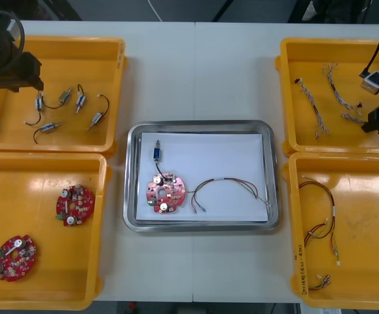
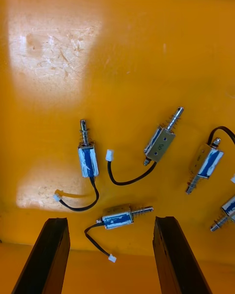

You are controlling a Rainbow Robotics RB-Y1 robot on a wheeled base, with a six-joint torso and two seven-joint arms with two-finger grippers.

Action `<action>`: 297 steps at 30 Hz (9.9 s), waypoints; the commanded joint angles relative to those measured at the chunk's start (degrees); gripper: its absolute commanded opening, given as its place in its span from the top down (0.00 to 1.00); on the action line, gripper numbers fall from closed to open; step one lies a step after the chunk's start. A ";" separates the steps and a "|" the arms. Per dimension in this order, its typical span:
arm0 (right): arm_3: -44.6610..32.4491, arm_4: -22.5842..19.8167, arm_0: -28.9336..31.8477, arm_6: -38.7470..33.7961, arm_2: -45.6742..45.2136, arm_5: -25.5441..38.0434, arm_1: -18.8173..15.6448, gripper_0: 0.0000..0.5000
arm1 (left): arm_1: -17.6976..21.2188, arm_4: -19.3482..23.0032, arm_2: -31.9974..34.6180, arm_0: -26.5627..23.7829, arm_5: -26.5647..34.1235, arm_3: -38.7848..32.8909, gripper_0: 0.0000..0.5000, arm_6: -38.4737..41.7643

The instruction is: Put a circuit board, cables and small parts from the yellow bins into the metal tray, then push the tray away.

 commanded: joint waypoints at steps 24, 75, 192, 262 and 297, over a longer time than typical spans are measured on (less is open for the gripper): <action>-3.71 -1.90 2.06 1.68 1.08 1.26 -1.08 1.00 | -0.68 0.13 -4.68 -0.91 -17.33 14.92 0.00 -14.00; -60.75 -16.23 2.06 -10.06 7.41 42.70 -1.16 1.00 | -1.91 1.01 -6.79 2.16 -22.17 14.74 1.00 -14.00; -71.47 -11.13 2.06 -34.93 65.33 20.33 5.34 0.00 | -1.91 0.83 -1.52 2.16 19.28 -25.42 1.00 3.67; -111.46 -20.89 44.69 -81.16 -0.94 42.70 -4.94 0.00 | -16.77 5.58 -33.33 -3.20 12.20 -32.28 1.00 32.06; -107.33 -17.63 53.30 -81.87 -8.41 42.70 -0.20 0.00 | -18.70 4.96 -45.20 -1.44 -1.60 -22.35 0.99 35.39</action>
